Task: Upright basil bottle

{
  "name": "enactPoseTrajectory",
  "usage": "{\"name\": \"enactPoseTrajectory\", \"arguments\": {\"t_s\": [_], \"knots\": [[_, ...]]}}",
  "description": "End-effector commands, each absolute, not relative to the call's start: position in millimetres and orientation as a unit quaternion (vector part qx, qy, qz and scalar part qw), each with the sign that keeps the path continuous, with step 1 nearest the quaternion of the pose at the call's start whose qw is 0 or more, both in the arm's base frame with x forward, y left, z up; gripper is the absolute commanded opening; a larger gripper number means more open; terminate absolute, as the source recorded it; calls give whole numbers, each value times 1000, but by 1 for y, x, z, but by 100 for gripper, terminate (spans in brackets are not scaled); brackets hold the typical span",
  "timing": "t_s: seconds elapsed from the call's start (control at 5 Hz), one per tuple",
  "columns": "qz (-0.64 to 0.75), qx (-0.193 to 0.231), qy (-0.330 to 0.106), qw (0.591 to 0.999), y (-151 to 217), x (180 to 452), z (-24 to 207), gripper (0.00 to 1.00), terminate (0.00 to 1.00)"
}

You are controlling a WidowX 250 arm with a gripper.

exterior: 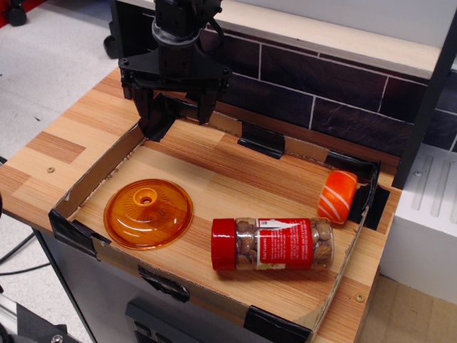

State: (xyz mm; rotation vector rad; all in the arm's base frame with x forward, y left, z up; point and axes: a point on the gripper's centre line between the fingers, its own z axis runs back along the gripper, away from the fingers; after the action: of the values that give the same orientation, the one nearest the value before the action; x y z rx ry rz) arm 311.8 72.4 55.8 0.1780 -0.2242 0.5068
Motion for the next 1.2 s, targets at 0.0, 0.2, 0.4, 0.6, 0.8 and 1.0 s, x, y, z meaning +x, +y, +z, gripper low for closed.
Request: {"name": "enactPoseTrajectory", "arguments": {"t_s": [0.0,0.2,0.4,0.6,0.8,1.0], "knots": [[250,88,-111,958,72,312,56,100,0],[200,62,-132,969,75,296,68,100,0],[154,36,-128,979,74,279,77,100,0],[60,6,-168,984,67,260,87,100,0],[-59,14,-142,988,61,243,88,100,0],[-157,13,-115,981,49,232,88,100,0]]}}
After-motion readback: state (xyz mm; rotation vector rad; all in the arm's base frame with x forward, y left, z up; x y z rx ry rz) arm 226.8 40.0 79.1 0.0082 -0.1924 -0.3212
